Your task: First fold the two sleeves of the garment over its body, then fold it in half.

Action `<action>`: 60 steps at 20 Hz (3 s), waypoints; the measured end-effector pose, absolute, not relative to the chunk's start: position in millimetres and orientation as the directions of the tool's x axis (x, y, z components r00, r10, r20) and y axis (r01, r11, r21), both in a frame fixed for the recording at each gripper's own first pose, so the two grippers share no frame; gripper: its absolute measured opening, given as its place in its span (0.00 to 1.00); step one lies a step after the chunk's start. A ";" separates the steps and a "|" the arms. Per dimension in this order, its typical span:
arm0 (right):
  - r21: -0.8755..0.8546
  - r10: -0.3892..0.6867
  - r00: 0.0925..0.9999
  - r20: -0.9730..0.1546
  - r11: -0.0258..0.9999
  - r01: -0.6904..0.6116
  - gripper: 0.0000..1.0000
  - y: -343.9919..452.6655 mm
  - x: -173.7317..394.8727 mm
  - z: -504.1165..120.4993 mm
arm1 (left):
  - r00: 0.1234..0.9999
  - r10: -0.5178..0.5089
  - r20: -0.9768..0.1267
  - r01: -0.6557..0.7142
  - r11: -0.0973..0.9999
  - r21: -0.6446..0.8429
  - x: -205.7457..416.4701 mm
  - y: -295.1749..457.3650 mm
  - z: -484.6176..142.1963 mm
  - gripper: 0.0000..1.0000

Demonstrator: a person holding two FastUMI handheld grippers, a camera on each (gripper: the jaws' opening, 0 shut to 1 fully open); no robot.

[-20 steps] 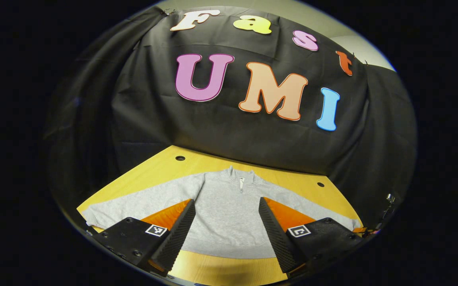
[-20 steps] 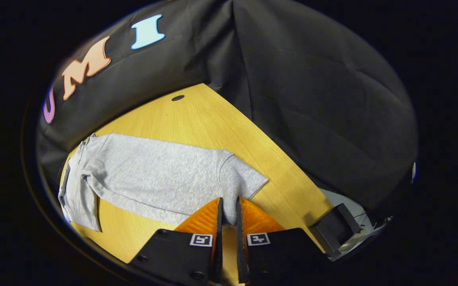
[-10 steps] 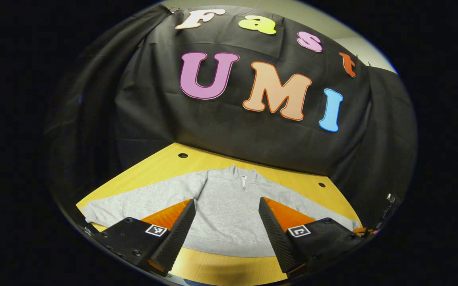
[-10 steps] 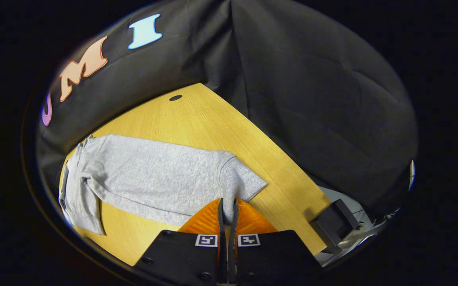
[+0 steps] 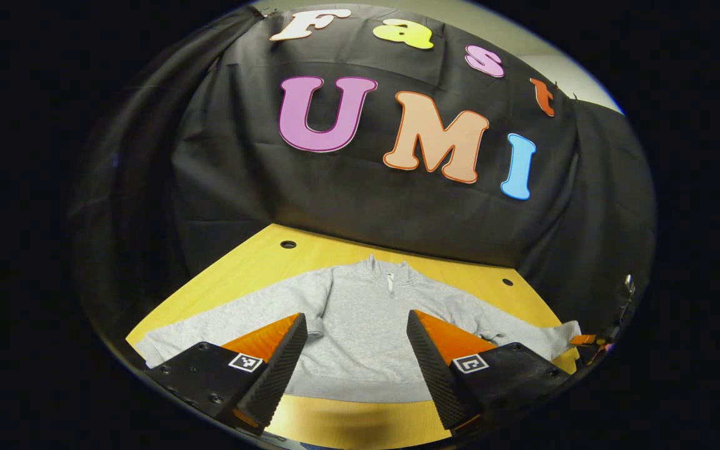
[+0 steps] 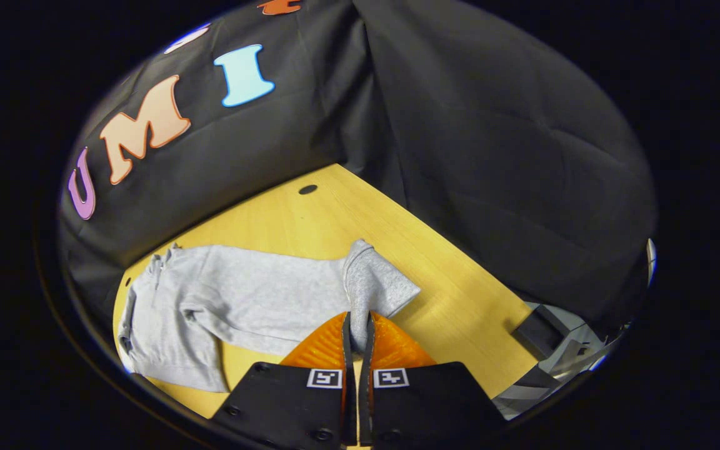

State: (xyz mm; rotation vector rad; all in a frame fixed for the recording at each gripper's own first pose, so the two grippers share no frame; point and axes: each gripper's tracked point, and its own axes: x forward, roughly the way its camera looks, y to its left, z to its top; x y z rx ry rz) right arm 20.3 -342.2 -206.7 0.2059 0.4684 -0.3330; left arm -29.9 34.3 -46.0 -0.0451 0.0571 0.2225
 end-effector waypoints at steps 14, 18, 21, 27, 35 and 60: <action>0.090 -0.019 0.926 -0.376 0.994 0.057 0.04 -332.6 14.7 -153.8 | 0.986 0.125 -0.112 -0.126 0.992 0.004 -43.1 107.2 -49.2 0.94; 0.099 0.078 0.932 -0.353 0.994 -0.046 0.04 -331.2 12.2 -136.5 | 0.984 0.136 -0.119 -0.138 0.990 -0.015 -54.3 129.7 -55.9 0.94; 0.099 0.172 0.928 -0.331 0.984 -0.147 0.04 -330.0 2.9 -115.9 | 0.977 0.170 -0.128 -0.176 0.984 -0.038 -63.5 149.0 -63.2 0.94; 0.134 0.373 0.870 -0.323 0.928 -0.348 0.04 -334.7 -11.2 -91.1 | 0.950 0.274 -0.151 -0.285 0.957 -0.056 -87.8 193.7 -83.0 0.94; 0.189 0.564 0.736 -0.375 0.823 -0.535 0.05 -336.8 -9.0 -101.2 | 0.888 0.416 -0.198 -0.441 0.891 -0.105 -130.2 252.1 -118.4 0.94; 0.050 0.539 0.710 -0.453 0.811 -0.583 0.98 -364.5 -28.8 -64.9 | 0.728 0.556 -0.400 -0.617 0.786 -0.030 -166.3 334.5 -232.2 0.92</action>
